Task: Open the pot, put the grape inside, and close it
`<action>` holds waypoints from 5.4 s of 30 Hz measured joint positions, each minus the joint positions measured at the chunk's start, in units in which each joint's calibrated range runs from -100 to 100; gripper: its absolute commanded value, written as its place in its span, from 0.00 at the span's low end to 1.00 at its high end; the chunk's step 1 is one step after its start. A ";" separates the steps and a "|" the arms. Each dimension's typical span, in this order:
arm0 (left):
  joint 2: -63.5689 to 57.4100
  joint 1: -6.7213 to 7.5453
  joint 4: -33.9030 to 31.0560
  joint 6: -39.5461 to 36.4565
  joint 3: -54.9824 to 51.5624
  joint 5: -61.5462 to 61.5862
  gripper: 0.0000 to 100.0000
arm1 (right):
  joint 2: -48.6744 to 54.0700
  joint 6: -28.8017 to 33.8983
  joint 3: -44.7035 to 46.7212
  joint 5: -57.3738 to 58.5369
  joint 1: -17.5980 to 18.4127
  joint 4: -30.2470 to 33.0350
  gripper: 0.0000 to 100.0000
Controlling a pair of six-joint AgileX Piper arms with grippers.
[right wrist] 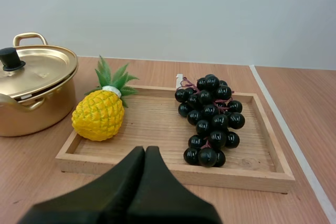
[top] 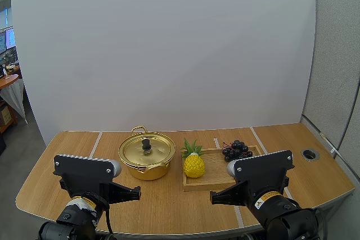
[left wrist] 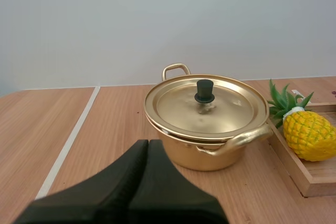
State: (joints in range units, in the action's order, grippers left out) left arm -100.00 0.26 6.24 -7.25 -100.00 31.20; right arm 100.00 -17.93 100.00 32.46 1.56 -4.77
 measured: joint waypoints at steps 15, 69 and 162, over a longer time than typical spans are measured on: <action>0.00 0.00 0.00 0.00 0.00 0.00 0.00 | 0.00 0.00 0.00 0.00 0.00 0.00 0.00; 0.00 0.00 0.00 1.20 58.64 41.43 0.00 | 0.00 0.00 -51.07 38.05 0.00 0.83 0.00; 89.74 2.64 13.60 34.40 65.68 39.29 1.00 | -38.62 0.00 -53.23 44.64 0.00 2.61 1.00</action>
State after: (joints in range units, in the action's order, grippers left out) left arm -10.26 2.90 19.83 27.16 -34.32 70.50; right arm 61.38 -17.93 46.77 77.10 1.56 -2.16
